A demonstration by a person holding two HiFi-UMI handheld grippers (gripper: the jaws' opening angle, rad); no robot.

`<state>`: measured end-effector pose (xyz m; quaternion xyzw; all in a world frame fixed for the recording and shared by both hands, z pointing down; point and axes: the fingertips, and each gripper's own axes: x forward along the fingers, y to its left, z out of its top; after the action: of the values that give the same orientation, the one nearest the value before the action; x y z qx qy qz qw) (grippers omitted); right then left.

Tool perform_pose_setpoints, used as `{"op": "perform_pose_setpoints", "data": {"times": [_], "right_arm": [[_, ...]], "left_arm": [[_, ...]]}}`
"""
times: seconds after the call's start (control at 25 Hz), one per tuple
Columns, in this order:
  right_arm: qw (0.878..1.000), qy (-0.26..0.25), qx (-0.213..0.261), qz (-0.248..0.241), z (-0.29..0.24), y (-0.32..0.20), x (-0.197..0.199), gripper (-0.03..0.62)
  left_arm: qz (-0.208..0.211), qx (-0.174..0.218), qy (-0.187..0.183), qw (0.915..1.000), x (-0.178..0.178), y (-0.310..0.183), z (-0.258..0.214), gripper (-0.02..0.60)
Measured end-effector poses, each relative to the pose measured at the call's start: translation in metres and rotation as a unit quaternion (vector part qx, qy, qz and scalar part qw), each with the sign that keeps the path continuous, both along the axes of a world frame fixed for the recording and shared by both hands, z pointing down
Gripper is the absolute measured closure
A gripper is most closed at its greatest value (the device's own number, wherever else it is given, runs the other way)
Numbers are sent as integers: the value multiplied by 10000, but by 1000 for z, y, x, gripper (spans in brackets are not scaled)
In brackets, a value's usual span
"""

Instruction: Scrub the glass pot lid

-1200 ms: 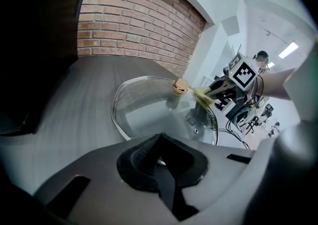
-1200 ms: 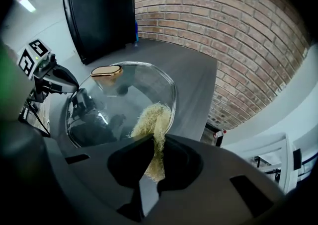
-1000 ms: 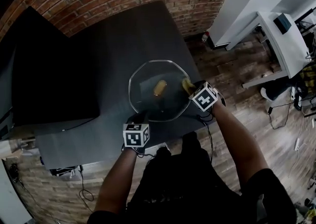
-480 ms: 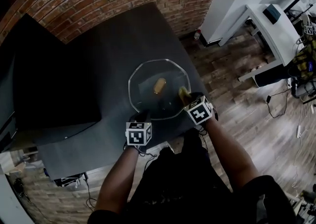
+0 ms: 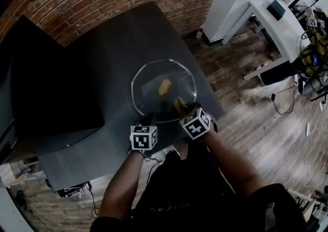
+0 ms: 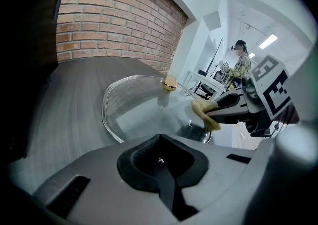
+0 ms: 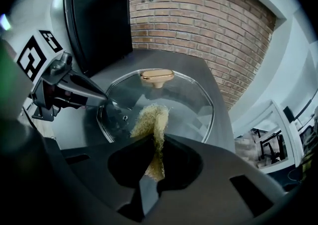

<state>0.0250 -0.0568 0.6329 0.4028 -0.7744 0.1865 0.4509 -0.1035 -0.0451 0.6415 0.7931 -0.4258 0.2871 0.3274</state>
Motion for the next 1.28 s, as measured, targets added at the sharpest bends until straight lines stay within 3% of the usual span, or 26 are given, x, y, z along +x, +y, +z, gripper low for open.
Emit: {"op": "perform_pose_setpoints", "data": {"times": [0.52,0.84,1.12,1.28], "right_arm": [[9960,-89,52,-887,1,29,-80,548],[9937,-218,-27,-1103,3,30,-96,548],[9920,-902,-182,-862,2,31,-93,546],[9868,-1443,128,-719,-18,24,-89,546]], "left_arm": [[34,-7,-79,10000,1,1,1,548],[-18,-34,-18,10000,0,2,-1,548],[38,-66,-60,10000,-4,6,1,548],[-69,398,-117,9991,-13,5,-18,548]]}}
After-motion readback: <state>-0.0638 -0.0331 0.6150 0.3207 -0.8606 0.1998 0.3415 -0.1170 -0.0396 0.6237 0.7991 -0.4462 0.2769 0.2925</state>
